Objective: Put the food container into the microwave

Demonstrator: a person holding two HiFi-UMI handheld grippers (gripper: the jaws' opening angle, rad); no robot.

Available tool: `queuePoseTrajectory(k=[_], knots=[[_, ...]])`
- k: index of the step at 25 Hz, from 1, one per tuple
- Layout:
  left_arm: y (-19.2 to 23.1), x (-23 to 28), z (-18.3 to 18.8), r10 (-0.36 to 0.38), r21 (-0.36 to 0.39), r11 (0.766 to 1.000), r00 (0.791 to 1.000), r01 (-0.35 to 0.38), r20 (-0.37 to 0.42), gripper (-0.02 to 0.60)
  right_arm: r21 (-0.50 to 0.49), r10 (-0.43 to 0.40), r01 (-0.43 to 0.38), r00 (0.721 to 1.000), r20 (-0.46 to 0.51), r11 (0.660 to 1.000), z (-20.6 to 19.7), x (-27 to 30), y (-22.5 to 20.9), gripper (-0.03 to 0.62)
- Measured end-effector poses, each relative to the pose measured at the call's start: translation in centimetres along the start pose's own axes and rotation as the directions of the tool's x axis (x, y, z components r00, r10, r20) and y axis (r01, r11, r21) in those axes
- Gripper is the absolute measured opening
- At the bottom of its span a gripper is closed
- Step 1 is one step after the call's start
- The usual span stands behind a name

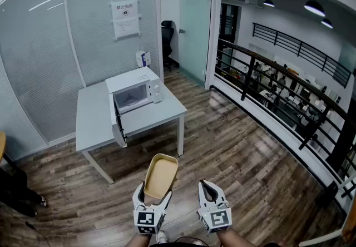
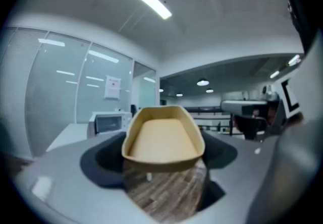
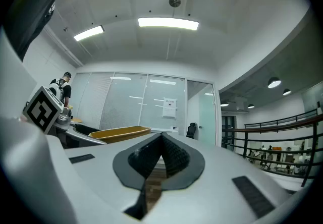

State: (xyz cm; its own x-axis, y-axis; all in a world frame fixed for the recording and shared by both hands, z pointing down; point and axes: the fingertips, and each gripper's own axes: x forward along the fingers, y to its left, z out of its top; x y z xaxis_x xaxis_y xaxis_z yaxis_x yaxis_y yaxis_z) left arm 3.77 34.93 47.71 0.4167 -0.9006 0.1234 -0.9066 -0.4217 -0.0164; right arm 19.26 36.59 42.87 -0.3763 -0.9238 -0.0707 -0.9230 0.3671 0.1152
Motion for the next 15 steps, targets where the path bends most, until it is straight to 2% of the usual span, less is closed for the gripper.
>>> queuePoseTrajectory(k=[10, 15], knots=[[2.8, 1.7, 0.8, -0.022, 0.015, 1.000, 0.999, 0.022, 0.024, 0.449, -0.026, 0.004, -0.004, 1.000, 0.016, 1.000, 0.5, 3.7, 1.6, -0.002], [4.9, 2.4, 0.5, -0.035, 0.011, 0.999, 0.999, 0.035, 0.034, 0.449, 0.014, -0.049, 0.048, 0.998, 0.030, 0.999, -0.2, 5.4, 1.9, -0.002]])
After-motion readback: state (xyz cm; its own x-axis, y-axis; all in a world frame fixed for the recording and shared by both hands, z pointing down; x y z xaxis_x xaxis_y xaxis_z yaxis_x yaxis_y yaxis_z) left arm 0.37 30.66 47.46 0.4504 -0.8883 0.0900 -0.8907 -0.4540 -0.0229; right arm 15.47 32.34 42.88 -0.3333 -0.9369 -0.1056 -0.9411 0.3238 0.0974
